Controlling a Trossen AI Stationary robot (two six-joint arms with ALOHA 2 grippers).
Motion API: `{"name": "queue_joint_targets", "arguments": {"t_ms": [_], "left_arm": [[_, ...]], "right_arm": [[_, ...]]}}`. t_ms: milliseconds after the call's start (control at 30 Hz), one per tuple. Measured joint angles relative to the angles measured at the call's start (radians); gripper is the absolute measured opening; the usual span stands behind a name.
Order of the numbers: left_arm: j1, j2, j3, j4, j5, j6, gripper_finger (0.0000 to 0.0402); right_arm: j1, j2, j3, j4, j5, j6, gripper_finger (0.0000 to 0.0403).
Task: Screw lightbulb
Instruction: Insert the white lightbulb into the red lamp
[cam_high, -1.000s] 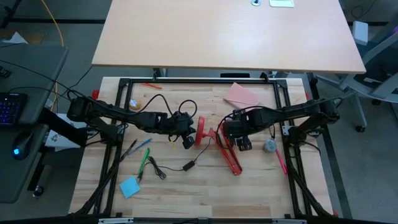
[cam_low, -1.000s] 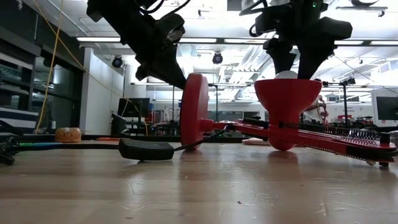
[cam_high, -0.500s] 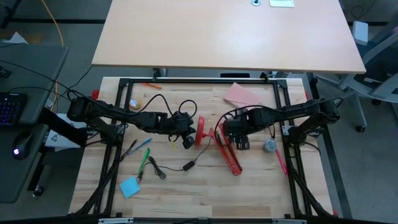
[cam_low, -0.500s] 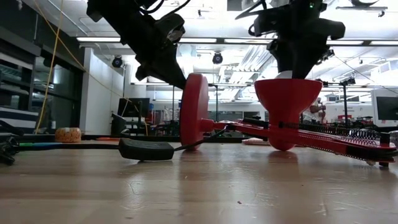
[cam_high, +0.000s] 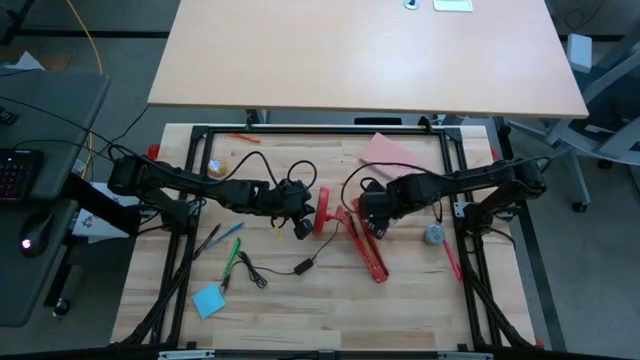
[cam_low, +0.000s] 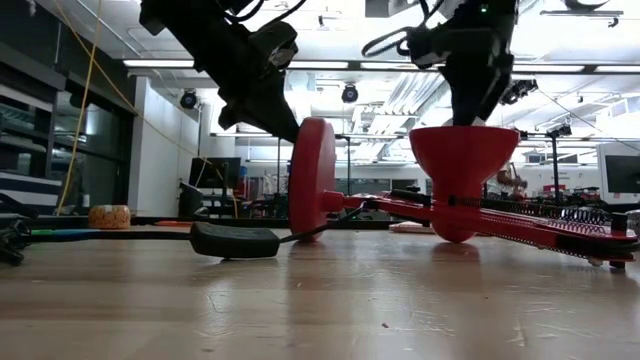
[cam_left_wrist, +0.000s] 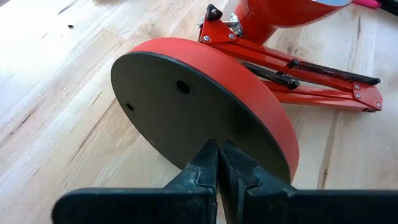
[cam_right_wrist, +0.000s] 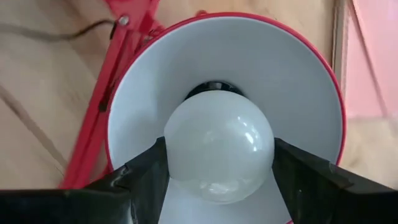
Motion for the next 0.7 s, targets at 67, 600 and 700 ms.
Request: {"name": "queue_joint_targets", "arguments": {"t_ms": [67,600,700], "left_arm": [[0.000,0.000,0.000,0.005,0.000,0.000,0.0000],[0.000,-0.001,0.002,0.009,0.058,0.000,0.0000],[0.000,-0.001,0.002,0.009,0.058,0.000,0.0000]], "right_arm": [[0.000,0.000,0.000,0.000,0.000,0.096,0.0255],[-0.011,-0.001,0.000,0.028,-0.092,0.781,0.0255],[-0.013,-0.001,0.000,0.030,-0.097,0.833,0.0255]]}}
